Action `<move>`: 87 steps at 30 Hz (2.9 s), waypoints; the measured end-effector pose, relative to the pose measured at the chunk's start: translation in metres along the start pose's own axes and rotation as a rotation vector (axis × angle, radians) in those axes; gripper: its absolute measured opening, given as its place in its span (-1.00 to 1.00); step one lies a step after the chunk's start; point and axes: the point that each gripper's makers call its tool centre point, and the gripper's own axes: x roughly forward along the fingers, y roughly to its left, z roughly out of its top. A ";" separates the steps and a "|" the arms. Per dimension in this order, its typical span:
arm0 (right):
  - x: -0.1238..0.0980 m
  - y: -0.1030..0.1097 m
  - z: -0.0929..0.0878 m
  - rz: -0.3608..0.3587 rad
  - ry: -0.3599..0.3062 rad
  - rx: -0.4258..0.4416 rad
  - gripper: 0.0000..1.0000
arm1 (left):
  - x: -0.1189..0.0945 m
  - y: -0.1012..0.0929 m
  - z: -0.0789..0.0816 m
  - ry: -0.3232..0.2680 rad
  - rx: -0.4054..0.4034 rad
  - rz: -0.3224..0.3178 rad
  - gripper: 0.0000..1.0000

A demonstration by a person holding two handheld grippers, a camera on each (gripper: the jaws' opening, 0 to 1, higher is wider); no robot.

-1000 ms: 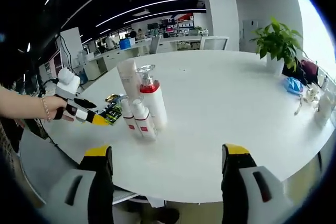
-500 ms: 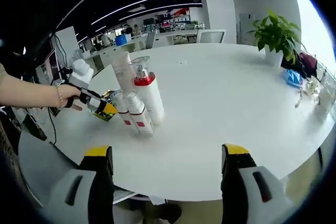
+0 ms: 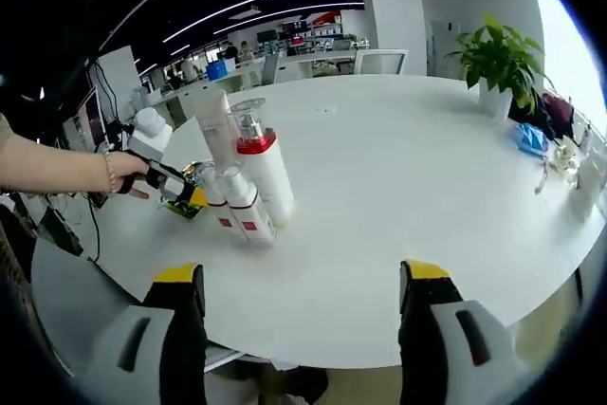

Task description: Arrange the skincare products in the storage area until every visible bottle or jar stands upright without overlapping.

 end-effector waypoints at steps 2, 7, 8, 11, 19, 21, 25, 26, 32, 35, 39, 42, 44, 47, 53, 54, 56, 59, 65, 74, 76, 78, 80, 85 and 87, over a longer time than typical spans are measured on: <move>0.000 0.001 0.001 0.003 -0.003 0.000 0.69 | -0.001 -0.004 0.004 -0.018 0.032 -0.020 0.35; 0.000 0.002 0.001 0.006 -0.006 -0.001 0.69 | 0.000 -0.006 0.004 -0.012 0.040 -0.021 0.26; 0.000 0.002 0.001 0.006 -0.007 0.001 0.69 | -0.001 -0.007 0.003 -0.014 0.042 -0.023 0.23; -0.002 0.001 0.000 0.003 -0.006 0.002 0.69 | -0.004 -0.013 0.005 -0.028 0.070 -0.042 -0.08; -0.005 0.002 0.000 -0.001 -0.009 0.004 0.68 | -0.008 -0.020 0.008 -0.052 0.030 -0.092 -0.72; -0.006 0.002 0.001 -0.002 -0.012 0.002 0.68 | -0.011 -0.021 0.008 -0.059 0.022 -0.098 -0.78; -0.007 0.003 0.002 0.000 -0.018 0.002 0.68 | -0.016 -0.021 0.004 -0.066 0.016 -0.107 -0.83; -0.008 0.004 0.002 0.002 -0.019 0.002 0.68 | -0.018 -0.021 0.004 -0.067 0.011 -0.109 -0.83; -0.008 0.015 0.003 0.027 -0.029 0.000 0.68 | -0.036 -0.023 0.001 -0.092 -0.022 -0.126 -0.84; -0.008 0.024 0.005 0.045 -0.038 -0.006 0.68 | -0.045 -0.023 -0.001 -0.106 -0.029 -0.135 -0.84; -0.010 0.032 0.007 0.064 -0.047 -0.016 0.68 | -0.061 -0.028 -0.004 -0.130 -0.039 -0.147 -0.84; -0.011 0.037 0.008 0.076 -0.055 -0.017 0.67 | -0.072 -0.033 -0.005 -0.152 -0.048 -0.160 -0.84; -0.012 0.041 0.008 0.087 -0.058 -0.015 0.66 | -0.080 -0.036 -0.006 -0.167 -0.046 -0.169 -0.84; -0.014 0.053 0.009 0.117 -0.069 -0.013 0.65 | -0.094 -0.043 -0.008 -0.192 -0.050 -0.188 -0.84; -0.016 0.077 0.017 0.188 -0.096 -0.001 0.42 | -0.123 -0.055 -0.005 -0.264 -0.051 -0.232 -0.84; -0.016 0.082 0.019 0.204 -0.099 0.000 0.41 | -0.127 -0.057 -0.005 -0.274 -0.051 -0.239 -0.84; -0.015 0.091 0.024 0.236 -0.112 0.004 0.38 | -0.138 -0.062 -0.003 -0.304 -0.051 -0.256 -0.84; -0.015 0.103 0.032 0.278 -0.128 0.000 0.32 | -0.153 -0.066 -0.003 -0.336 -0.054 -0.277 -0.83; -0.013 0.138 0.051 0.397 -0.162 0.011 0.26 | -0.180 -0.075 -0.007 -0.389 -0.060 -0.320 -0.83; -0.015 0.180 0.076 0.565 -0.216 0.124 0.01 | -0.212 -0.095 -0.018 -0.439 -0.048 -0.417 -0.83; -0.011 0.183 0.082 0.581 -0.225 0.161 0.02 | -0.219 -0.099 -0.020 -0.451 -0.044 -0.439 -0.83; -0.010 0.187 0.090 0.605 -0.241 0.204 0.00 | -0.226 -0.103 -0.021 -0.464 -0.043 -0.457 -0.83; -0.011 0.194 0.097 0.635 -0.253 0.235 -0.03 | -0.231 -0.105 -0.022 -0.475 -0.035 -0.467 -0.82; -0.008 0.207 0.108 0.698 -0.262 0.349 -0.17 | -0.241 -0.112 -0.022 -0.501 -0.025 -0.495 -0.82; -0.007 0.210 0.112 0.721 -0.272 0.406 -0.28 | -0.244 -0.114 -0.022 -0.506 -0.028 -0.505 -0.81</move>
